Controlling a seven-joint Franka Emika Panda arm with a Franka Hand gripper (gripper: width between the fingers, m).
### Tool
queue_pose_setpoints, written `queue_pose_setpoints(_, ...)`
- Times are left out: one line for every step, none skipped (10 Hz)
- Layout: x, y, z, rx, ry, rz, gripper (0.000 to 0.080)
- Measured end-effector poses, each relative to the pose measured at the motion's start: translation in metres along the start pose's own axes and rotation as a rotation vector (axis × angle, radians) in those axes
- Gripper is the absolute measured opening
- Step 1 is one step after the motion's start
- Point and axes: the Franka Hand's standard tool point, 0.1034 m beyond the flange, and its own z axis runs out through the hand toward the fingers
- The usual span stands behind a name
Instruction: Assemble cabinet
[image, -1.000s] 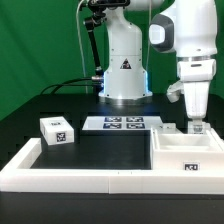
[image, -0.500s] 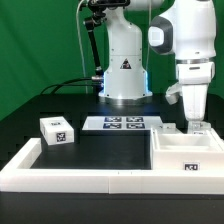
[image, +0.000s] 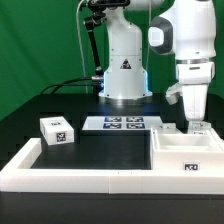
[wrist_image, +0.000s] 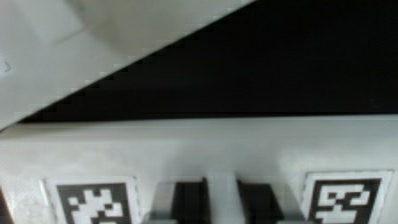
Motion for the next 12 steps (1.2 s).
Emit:
queue_pose_setpoints(-0.002,0.002,-0.006,0.006,-0.018,-0.027,0.0068)
queue_pose_setpoints(-0.002,0.006,-0.015,0.003,-0.029,-0.043,0.0068)
queue_pose_setpoints(-0.003,0.008,-0.022,0.002,-0.039,-0.052,0.0068)
queue_pose_setpoints(-0.009,0.013,-0.029,0.008,-0.057,-0.075,0.0068)
queue_pose_setpoints(-0.017,0.020,-0.039,0.007,-0.070,-0.084,0.0069)
queue_pose_setpoints(-0.024,0.027,-0.045,0.003,-0.074,-0.094,0.0069)
queue_pose_setpoints(-0.028,0.032,-0.048,0.000,-0.077,-0.090,0.0069)
queue_pose_setpoints(-0.027,0.031,-0.046,0.004,-0.077,-0.088,0.0070)
queue_pose_setpoints(-0.028,0.030,-0.046,0.005,-0.077,-0.087,0.0070)
queue_pose_setpoints(-0.028,0.030,-0.046,0.006,-0.077,-0.086,0.0070)
queue_pose_setpoints(-0.028,0.031,-0.045,0.006,-0.077,-0.086,0.0070)
queue_pose_setpoints(-0.027,0.037,-0.046,0.012,-0.082,-0.107,0.0070)
